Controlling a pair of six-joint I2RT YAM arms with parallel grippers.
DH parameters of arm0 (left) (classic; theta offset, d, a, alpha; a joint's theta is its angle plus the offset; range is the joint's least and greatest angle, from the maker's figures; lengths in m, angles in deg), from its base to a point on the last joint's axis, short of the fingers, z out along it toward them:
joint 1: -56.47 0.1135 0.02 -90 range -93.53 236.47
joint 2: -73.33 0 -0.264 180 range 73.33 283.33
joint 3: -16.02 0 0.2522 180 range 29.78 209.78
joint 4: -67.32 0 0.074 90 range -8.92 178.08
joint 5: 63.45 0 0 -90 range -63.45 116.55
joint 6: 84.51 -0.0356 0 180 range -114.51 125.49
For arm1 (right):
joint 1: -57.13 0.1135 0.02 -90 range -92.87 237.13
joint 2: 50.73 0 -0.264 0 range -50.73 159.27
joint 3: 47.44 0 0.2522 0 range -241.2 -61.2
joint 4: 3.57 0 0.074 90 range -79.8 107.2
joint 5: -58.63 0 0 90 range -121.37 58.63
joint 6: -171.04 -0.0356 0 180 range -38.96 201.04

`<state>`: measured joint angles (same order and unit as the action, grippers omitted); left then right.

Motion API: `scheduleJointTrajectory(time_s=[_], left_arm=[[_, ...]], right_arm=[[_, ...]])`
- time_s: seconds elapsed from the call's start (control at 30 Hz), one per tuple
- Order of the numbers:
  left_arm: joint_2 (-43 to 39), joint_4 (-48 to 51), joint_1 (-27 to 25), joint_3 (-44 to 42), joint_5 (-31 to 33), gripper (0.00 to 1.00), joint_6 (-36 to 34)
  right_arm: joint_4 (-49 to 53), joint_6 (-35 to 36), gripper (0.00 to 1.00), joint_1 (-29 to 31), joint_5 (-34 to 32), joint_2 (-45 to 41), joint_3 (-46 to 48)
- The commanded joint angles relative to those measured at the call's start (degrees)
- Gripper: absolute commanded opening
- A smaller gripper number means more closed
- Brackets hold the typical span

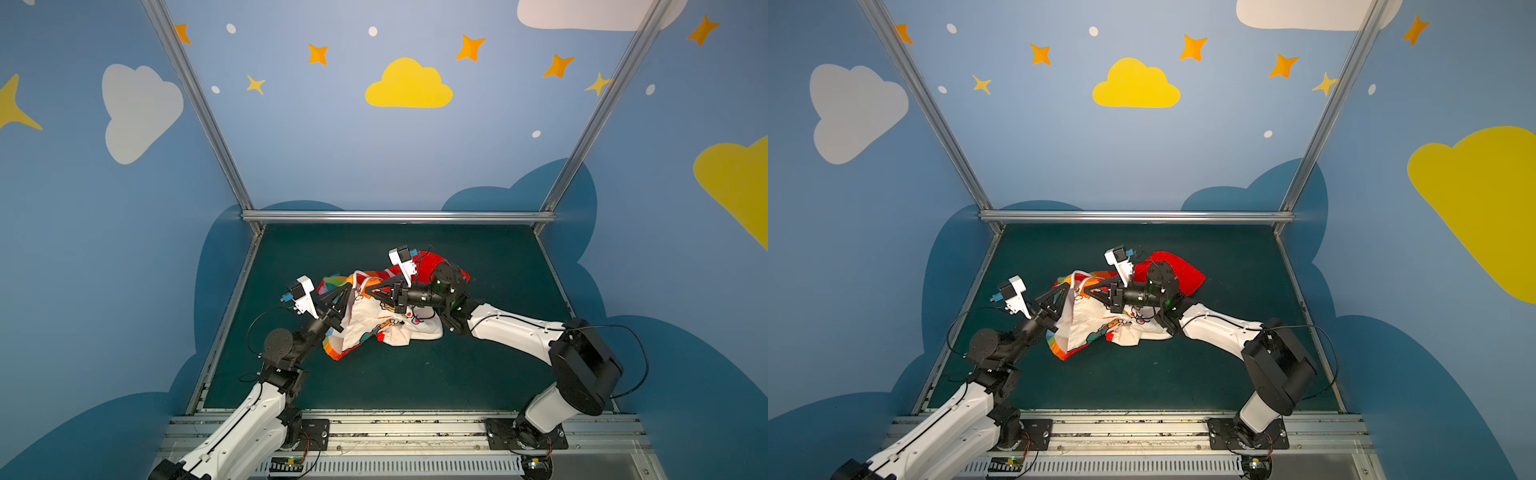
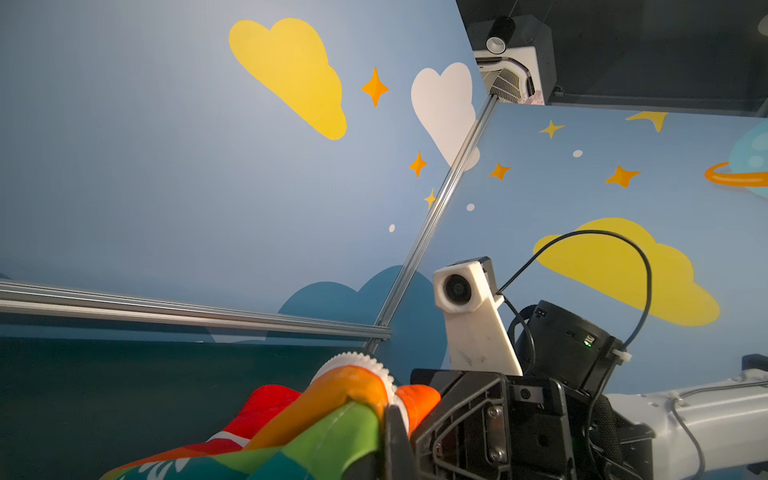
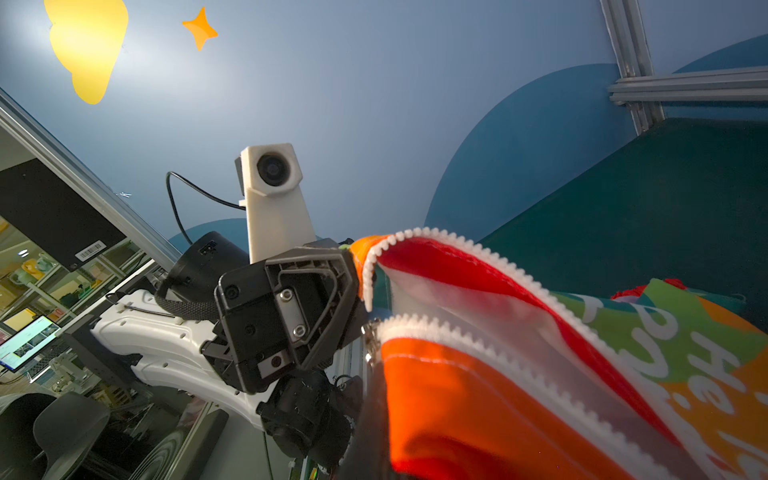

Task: Zip up the jacket
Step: 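Hold the zipper edges raised with both grippers, adjusting the left gripper slightly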

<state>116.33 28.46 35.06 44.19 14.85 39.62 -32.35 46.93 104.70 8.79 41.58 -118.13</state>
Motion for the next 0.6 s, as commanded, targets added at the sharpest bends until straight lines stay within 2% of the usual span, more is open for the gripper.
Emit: scheduleJointTrajectory(time_s=[0.0,0.57], left_arm=[[-0.6,-1.9,-0.1,0.0,0.4,0.03,0.4],[-2.0,-0.7,-0.1,-1.2,0.9,0.03,0.4]], right_arm=[[-0.1,0.4,0.0,0.5,0.8,0.7,-2.5],[-1.3,0.2,0.0,0.8,0.9,0.9,-3.2]])
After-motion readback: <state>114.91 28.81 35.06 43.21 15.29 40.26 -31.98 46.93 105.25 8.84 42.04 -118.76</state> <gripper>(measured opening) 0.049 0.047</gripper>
